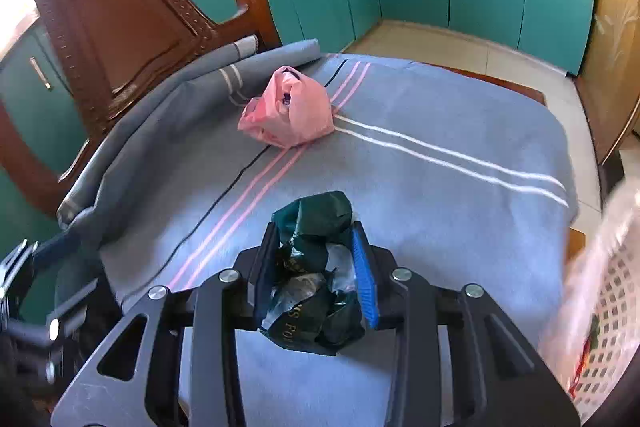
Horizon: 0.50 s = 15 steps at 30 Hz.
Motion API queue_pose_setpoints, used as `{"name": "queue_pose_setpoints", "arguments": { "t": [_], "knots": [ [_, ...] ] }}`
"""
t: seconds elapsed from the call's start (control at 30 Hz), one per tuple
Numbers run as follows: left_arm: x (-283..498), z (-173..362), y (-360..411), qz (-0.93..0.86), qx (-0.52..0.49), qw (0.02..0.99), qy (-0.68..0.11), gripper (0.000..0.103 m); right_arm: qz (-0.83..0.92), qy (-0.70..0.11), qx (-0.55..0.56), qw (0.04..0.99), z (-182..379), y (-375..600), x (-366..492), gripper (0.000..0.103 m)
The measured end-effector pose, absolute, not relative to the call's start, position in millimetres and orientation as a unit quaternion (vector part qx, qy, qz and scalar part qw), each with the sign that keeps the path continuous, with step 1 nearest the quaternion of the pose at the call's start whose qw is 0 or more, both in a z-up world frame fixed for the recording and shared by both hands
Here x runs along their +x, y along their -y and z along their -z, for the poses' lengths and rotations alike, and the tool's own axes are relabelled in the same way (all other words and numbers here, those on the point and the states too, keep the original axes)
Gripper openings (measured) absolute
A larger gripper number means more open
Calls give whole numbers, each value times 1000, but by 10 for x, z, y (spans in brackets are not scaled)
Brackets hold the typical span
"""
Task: Collect trash
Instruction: 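Close the right tool on the dark green plastic bag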
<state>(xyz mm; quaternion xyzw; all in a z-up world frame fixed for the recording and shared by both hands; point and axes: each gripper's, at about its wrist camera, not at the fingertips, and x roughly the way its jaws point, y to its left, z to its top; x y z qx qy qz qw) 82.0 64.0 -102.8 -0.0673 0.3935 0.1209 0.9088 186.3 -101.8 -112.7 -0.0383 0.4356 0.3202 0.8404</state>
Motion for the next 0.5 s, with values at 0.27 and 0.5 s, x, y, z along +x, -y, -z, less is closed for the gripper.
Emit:
{"name": "queue_pose_setpoints", "arguments": {
  "t": [0.27, 0.5],
  "knots": [
    [833, 1038, -605, -123, -72, 907, -396, 88, -308, -407, -52, 858, 1043, 1215, 1779, 36],
    [854, 1083, -550, -118, -65, 905, -404, 88, -308, -420, -53, 852, 1098, 1159, 1821, 37]
  ]
}}
